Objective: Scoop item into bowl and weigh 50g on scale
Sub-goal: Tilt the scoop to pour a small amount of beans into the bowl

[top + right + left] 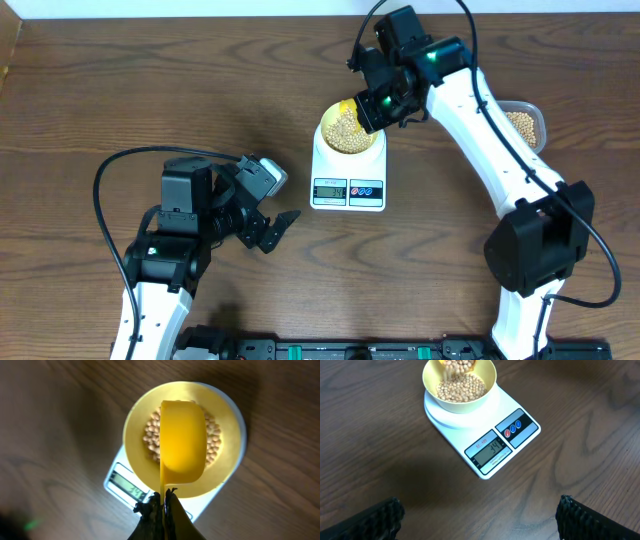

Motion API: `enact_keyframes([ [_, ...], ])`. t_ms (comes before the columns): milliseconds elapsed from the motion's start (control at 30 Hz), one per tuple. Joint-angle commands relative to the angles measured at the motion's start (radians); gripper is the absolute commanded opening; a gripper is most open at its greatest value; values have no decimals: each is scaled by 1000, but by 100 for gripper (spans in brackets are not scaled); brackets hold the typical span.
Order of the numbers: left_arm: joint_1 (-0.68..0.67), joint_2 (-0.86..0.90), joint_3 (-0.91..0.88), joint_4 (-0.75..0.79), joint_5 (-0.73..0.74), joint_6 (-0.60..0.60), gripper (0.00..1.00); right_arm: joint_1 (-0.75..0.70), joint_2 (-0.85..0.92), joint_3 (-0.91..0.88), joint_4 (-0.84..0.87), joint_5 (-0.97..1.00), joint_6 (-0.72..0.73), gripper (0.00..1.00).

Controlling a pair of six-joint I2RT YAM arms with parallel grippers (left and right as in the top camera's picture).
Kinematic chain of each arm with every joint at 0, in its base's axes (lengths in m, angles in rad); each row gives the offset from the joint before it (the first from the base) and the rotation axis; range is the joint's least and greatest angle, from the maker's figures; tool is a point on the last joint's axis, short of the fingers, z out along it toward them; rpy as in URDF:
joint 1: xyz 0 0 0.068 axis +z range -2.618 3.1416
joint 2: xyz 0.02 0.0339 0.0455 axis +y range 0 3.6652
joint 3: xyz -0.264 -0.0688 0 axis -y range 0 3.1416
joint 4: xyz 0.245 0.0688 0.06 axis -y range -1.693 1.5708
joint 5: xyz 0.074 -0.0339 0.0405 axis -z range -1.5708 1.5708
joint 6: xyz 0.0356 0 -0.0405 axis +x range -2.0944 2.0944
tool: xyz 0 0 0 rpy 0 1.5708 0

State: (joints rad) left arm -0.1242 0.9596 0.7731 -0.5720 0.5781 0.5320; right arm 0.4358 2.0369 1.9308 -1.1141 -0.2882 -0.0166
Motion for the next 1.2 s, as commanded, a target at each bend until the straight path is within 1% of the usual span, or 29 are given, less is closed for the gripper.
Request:
enact_keyframes([
  [0,6,2,10,2,13,6,99,26,-29,29,-8,91,-51,1],
  [167,6,2,10,2,13,6,99,35,-29,48,-34,113,-60,1],
  [500,6,2,10,1,13,6,99,42,-29,52,-31,115,-72,1],
  [667,6,2,10,2,13,6,99,64,-29,53,-30,167,-78,1],
  [1167,6,2,10,2,13,6,99,65,-29,53,-30,158,-66,1],
])
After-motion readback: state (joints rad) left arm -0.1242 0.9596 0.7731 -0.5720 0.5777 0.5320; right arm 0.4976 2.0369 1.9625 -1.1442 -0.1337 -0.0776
